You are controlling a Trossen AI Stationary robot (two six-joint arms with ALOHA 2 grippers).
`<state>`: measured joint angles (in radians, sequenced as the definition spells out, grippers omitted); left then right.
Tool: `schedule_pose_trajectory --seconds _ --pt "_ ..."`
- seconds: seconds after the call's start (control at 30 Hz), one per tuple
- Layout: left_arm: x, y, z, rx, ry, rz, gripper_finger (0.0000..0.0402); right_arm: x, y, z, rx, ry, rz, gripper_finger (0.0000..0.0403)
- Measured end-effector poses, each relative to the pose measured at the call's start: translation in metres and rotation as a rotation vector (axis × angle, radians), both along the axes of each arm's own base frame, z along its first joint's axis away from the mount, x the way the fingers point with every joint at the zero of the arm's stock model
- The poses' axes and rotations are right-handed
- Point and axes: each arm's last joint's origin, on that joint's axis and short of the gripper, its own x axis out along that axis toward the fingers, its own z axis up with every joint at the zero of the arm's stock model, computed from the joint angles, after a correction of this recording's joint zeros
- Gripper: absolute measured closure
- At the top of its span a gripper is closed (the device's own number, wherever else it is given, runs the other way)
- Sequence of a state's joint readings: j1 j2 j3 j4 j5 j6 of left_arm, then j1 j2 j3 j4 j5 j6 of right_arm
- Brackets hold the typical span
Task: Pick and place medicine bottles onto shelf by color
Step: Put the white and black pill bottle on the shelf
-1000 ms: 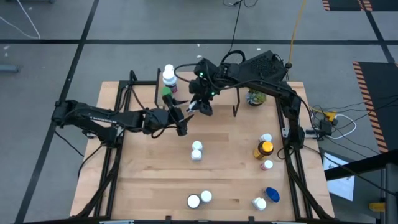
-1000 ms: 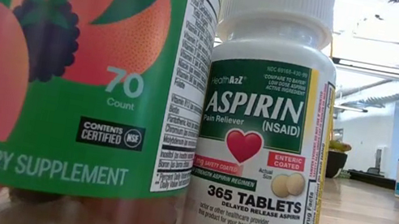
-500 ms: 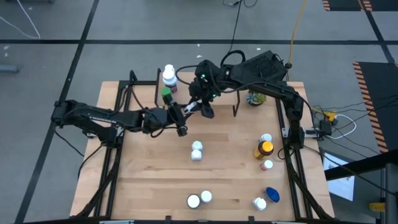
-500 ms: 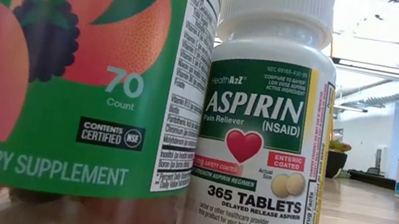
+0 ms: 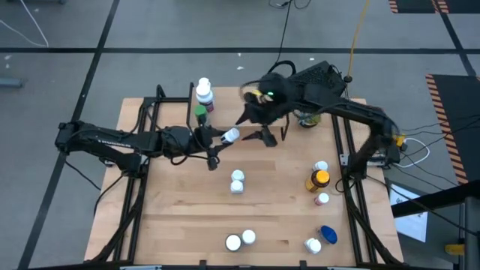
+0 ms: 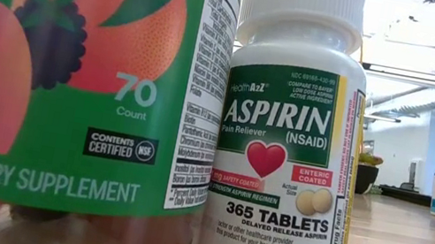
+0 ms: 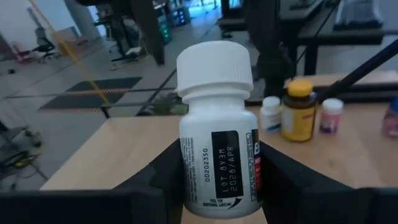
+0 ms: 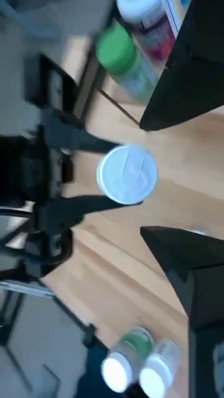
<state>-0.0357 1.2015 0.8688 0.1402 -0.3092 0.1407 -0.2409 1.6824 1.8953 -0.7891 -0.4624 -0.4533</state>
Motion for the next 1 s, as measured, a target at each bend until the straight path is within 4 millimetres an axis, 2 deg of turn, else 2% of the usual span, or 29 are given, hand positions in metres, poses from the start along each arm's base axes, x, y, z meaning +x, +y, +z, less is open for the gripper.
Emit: schedule_pose_trajectory --seconds 0.1,0.27,0.33,0.4,0.67,0.9,1.0 --pt "0.002 -0.002 0.003 -0.038 -0.049 -0.046 0.0249 -0.021 0.009 -0.011 0.015 -0.135 -0.007 0.0139" --pt "0.013 -0.004 0.002 -0.060 -0.111 -0.115 0.0249 -0.049 0.026 -0.058 0.045 -0.505 -0.056 0.0138" --pt "0.021 -0.004 -0.004 -0.062 -0.120 -0.146 0.0249 -0.056 0.033 -0.077 0.057 -0.667 -0.043 0.0138" --pt "0.032 -0.005 -0.012 -0.056 -0.130 -0.163 0.0249 -0.062 0.037 -0.088 0.103 -0.756 -0.034 0.0138" --pt "0.056 -0.006 -0.025 0.046 -0.240 -0.187 0.0239 -0.065 0.040 -0.101 0.170 -0.744 -0.057 0.0138" --pt "0.057 -0.007 -0.025 0.065 -0.248 -0.224 0.0249 -0.064 0.038 -0.103 0.162 -0.728 -0.091 0.0139" --pt "0.057 -0.007 -0.025 0.066 -0.249 -0.224 0.0247 -0.064 0.038 -0.104 0.162 -0.721 -0.092 0.0151"
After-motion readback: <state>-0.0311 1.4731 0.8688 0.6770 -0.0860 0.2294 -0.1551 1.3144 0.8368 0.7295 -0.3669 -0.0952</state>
